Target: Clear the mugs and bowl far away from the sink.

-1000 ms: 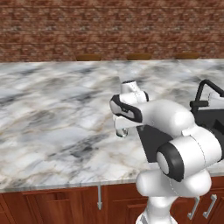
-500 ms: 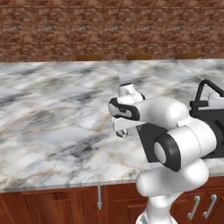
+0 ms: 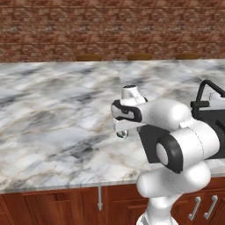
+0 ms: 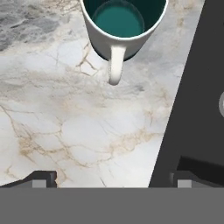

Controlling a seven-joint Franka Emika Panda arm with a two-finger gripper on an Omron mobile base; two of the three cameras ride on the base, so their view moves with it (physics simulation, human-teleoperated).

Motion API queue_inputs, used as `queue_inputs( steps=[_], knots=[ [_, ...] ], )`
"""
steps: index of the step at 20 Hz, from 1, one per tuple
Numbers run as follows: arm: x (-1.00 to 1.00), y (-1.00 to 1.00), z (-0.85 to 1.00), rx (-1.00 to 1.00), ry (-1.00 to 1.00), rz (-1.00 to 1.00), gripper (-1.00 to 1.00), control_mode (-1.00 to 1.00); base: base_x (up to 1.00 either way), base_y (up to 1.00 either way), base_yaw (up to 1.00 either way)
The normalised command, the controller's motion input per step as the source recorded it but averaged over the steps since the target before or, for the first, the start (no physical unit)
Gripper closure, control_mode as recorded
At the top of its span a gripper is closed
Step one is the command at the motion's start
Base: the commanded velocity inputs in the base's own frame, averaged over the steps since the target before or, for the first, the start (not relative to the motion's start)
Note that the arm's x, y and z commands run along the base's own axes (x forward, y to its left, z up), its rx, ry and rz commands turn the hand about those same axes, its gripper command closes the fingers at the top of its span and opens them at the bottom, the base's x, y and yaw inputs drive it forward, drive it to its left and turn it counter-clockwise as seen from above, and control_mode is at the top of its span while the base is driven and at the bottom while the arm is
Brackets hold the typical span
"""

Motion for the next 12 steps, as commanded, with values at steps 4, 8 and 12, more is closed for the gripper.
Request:
queue_inputs(
  steps=[4,8,12],
  knots=[
    [0.02,0.0,0.0,0.0,-0.09,-0.01,-1.0,-1.0,0.0,0.0,0.0],
    [0.06,0.0,-0.03,0.0,-0.13,-0.05,-1.0,-1.0,0.0,0.0,0.0],
    [0.05,0.0,-0.01,0.0,-0.13,-0.06,-1.0,-1.0,0.0,0.0,0.0]
  ],
)
